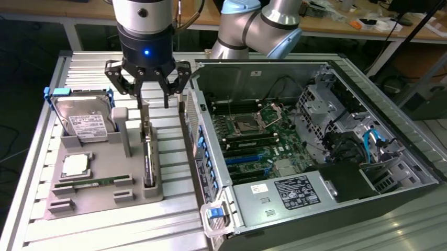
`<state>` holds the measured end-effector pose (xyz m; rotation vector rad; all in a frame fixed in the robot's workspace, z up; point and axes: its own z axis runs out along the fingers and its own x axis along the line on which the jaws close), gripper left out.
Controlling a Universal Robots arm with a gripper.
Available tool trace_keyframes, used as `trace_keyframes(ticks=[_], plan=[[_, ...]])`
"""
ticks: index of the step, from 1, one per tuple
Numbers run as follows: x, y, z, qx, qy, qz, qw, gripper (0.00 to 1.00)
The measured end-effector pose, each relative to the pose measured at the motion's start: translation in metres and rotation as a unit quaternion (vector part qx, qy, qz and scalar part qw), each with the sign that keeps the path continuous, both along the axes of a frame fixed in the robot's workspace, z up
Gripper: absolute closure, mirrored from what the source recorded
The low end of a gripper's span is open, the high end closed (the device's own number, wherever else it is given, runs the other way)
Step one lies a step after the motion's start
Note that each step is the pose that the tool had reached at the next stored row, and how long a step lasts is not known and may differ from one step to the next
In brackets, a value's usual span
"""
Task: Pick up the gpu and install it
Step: 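Pick up the gpu and move the gpu toward the slot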
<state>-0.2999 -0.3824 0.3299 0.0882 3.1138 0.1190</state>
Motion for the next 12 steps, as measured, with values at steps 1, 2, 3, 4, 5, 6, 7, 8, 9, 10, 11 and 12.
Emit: trace_keyframes(ticks=[1, 2, 3, 4, 5, 6, 7, 8, 9, 10, 11, 12], plan=[[0.0, 0.0, -0.0002, 0.0, 0.0, 0.0, 1.0, 0.46], [0.0, 0.0, -0.0004, 0.0, 0.0, 0.0, 1.0, 0.46], [0.0, 0.0, -0.0011, 0.0, 0.0, 0.0, 1.0, 0.46], [0.0, 0.0, -0.0017, 0.0, 0.0, 0.0, 1.0, 0.46], [0.0, 0.0, -0.0019, 0.0, 0.0, 0.0, 1.0, 0.46], [0.0, 0.0, -0.002, 0.0, 0.0, 0.0, 1.0, 0.46], [0.0, 0.0, -0.0022, 0.0, 0.0, 0.0, 1.0, 0.46], [0.0, 0.0, -0.0024, 0.0, 0.0, 0.0, 1.0, 0.46], [0.0, 0.0, -0.0027, 0.0, -0.0001, 0.0, 1.0, 0.46], [0.0, 0.0, -0.003, 0.0001, -0.0001, 0.0, 1.0, 0.46], [0.0, 0.0, -0.0034, 0.0001, -0.0001, 0.0, 1.0, 0.46], [0.0, 0.0, -0.0036, 0.0, 0.0, 0.0, 1.0, 0.46]])
